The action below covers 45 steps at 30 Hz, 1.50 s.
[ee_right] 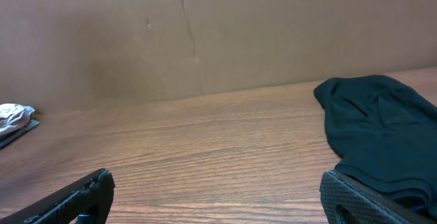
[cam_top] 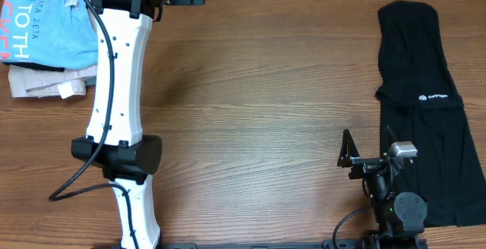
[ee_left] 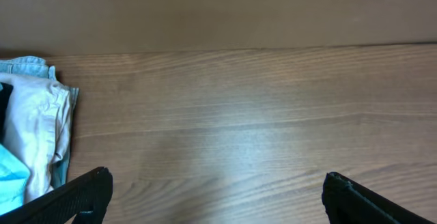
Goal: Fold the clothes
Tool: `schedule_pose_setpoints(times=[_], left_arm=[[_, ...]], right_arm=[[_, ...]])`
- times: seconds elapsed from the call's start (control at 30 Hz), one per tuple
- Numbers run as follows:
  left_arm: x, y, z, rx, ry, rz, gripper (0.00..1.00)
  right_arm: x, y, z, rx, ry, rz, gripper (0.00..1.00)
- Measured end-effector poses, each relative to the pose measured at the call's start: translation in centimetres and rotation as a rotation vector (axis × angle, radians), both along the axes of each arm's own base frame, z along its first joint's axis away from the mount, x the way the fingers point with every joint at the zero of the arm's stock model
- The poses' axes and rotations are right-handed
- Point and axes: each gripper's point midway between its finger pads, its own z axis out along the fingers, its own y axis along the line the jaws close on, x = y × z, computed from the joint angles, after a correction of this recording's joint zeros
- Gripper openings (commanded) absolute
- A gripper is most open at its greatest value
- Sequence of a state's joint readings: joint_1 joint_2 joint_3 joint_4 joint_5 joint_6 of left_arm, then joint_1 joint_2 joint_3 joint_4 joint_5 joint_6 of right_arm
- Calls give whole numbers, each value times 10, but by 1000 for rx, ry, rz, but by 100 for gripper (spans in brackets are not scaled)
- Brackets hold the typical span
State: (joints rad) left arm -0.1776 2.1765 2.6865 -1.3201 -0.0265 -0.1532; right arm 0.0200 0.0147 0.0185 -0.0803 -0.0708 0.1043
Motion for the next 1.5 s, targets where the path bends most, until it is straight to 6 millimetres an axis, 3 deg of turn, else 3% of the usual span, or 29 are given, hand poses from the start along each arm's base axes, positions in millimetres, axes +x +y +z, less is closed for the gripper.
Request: schedule_pose_setpoints(times=[0.1, 0.23, 0.37, 0.5, 0.57, 0.63, 0.73, 0.97, 1.17, 1.5], left_arm=[[-12, 0, 16, -23, -33, 15, 100], [-31, 5, 71, -113, -248, 59, 100], [-70, 12, 83, -153, -352, 71, 100], [-105, 18, 50, -161, -356, 75, 100], [-127, 22, 8, -159, -324, 80, 100], [-138, 24, -9, -165, -351, 79, 100], [-174, 31, -45, -174, -391, 77, 100], [-233, 42, -78, -205, -576, 58, 100], [-256, 57, -115, -180, -624, 79, 100], [-270, 65, -143, -137, -720, 70, 100]], right_arm=[[0, 0, 0, 0, 0, 1, 100], [0, 0, 0, 0, 0, 0, 100], [0, 0, 0, 0, 1, 0, 100], [0, 0, 0, 0, 0, 1, 100], [0, 0, 0, 0, 0, 0, 100], [0, 0, 0, 0, -1, 1, 100], [0, 0, 0, 0, -1, 1, 100], [0, 0, 0, 0, 0, 1, 100], [0, 0, 0, 0, 0, 1, 100], [0, 0, 0, 0, 0, 1, 100]])
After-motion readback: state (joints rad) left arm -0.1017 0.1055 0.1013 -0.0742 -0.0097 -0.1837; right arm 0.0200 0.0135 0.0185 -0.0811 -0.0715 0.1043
